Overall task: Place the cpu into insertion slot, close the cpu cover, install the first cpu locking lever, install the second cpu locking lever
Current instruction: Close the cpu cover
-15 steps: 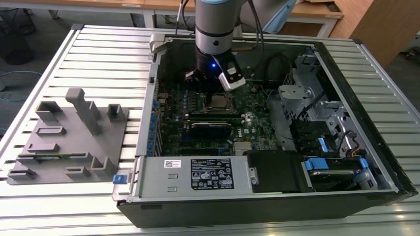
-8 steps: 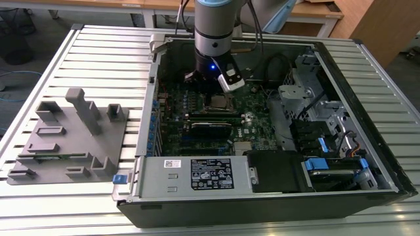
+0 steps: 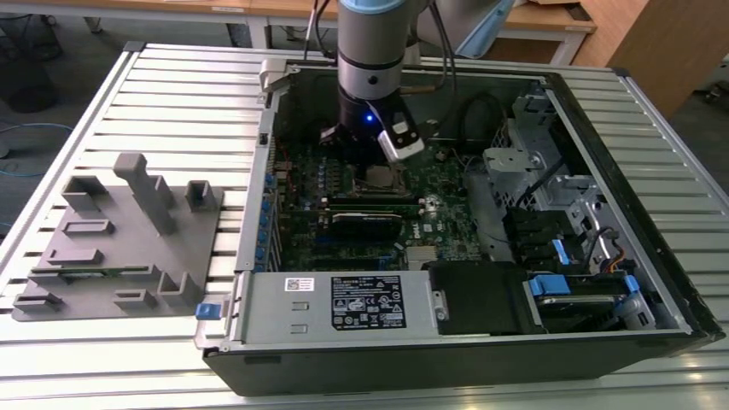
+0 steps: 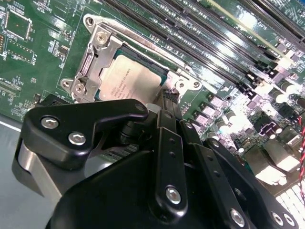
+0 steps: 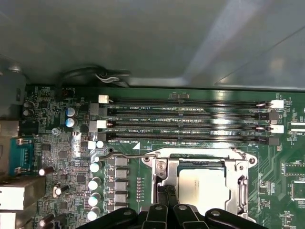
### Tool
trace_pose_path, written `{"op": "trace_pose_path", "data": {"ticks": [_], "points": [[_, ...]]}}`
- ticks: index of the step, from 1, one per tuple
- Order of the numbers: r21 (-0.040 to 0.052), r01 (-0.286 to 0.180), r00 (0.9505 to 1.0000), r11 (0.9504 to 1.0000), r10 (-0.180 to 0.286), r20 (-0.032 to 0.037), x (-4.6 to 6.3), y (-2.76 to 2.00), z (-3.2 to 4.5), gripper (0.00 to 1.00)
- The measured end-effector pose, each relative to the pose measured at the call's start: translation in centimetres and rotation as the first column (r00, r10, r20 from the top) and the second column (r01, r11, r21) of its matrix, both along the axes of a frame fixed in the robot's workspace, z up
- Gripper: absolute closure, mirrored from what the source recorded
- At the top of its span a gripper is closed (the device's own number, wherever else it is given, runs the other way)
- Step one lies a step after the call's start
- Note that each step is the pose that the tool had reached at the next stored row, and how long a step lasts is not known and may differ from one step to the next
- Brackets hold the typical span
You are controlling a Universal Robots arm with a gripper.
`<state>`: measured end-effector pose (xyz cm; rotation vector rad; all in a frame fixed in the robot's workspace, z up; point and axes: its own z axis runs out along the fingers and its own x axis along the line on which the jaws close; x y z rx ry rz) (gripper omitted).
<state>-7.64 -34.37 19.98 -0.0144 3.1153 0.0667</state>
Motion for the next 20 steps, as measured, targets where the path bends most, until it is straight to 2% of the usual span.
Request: {"op": "trace_pose_path", "data": {"ticks": [13,20], "points": [[-0.0006,0.0,1.0,1.0,0.0,-0.0003,-0.02,-0.02,-0.4,0.89],[0.0017,0.0,1.0,1.0,0.0,0.0013,0.0,0.02,-0.12,0.89]]}}
